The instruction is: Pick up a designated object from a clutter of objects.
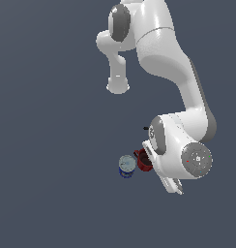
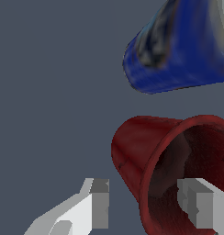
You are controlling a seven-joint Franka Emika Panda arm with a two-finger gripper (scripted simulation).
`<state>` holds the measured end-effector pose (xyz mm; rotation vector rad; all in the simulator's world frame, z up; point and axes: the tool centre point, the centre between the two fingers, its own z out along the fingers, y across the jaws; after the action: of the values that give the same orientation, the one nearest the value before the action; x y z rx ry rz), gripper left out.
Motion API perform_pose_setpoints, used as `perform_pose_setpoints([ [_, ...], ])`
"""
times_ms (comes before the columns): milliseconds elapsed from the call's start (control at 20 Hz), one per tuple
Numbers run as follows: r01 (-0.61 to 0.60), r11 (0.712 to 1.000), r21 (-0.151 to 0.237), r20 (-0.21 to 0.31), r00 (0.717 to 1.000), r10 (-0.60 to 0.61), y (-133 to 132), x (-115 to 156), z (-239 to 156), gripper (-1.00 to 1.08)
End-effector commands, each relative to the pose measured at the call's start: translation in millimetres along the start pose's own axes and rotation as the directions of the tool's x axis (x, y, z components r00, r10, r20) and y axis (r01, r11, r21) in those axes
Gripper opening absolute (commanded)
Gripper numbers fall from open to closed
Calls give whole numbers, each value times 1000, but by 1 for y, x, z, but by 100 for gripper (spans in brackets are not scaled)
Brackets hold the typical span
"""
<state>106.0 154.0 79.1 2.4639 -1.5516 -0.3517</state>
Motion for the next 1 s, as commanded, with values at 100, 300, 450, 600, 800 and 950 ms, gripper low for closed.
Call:
perform_pose_setpoints([
  [100, 0, 1000, 1, 0, 1000, 0, 0, 0, 1, -100],
  [300, 0, 1000, 1, 0, 1000, 0, 0, 0, 1, -100],
  [450, 0, 1000, 1, 0, 1000, 0, 0, 0, 1, -100],
  [600, 0, 1000, 2, 0, 1000, 0, 0, 0, -1, -100],
  [800, 0, 1000, 2, 0, 1000, 0, 5, 2, -11, -100],
  [950, 0, 1000, 2, 0, 1000, 0, 12, 4, -27, -100],
])
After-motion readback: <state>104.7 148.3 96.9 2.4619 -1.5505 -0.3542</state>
